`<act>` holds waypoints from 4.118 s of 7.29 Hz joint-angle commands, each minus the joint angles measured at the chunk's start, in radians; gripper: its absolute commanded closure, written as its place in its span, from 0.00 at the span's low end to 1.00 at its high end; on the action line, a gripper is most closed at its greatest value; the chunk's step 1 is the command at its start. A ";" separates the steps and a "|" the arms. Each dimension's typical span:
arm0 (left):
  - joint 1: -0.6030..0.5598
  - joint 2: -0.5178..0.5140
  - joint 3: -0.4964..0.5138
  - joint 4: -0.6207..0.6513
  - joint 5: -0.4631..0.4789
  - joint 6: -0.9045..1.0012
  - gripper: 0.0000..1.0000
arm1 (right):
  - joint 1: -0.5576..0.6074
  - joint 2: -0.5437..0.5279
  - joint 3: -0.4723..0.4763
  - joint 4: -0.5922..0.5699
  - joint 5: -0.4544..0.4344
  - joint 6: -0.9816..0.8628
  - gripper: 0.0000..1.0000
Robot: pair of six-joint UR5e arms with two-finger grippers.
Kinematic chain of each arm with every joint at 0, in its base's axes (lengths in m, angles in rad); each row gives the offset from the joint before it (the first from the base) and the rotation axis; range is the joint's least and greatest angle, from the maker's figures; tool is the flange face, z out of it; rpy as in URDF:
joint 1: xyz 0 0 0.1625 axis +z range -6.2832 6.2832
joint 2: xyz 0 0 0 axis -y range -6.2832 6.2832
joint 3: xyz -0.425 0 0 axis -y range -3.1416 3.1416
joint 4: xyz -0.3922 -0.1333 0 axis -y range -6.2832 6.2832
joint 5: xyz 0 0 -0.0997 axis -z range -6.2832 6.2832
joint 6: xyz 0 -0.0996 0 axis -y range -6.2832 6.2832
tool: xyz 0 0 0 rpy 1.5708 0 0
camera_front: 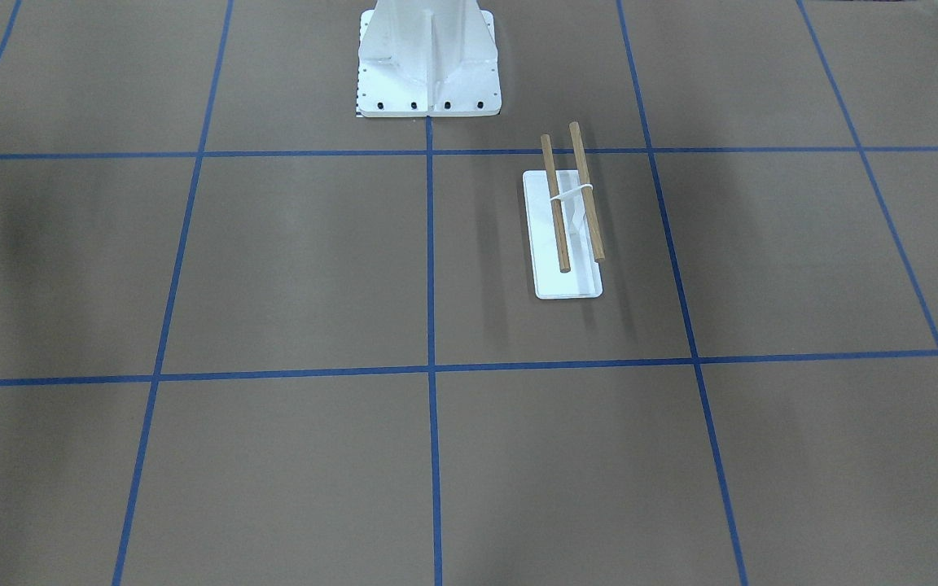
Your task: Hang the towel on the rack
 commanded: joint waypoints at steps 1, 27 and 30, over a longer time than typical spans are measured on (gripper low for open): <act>0.000 0.001 0.001 -0.001 0.002 0.000 0.01 | -0.002 -0.001 -0.004 0.001 -0.005 0.002 0.00; 0.002 -0.015 0.048 -0.002 0.020 0.005 0.01 | -0.011 0.319 -1.072 0.552 -0.537 0.282 0.29; 0.002 -0.021 0.056 -0.002 0.020 0.005 0.01 | -0.015 0.351 -1.151 0.651 -0.536 0.395 0.30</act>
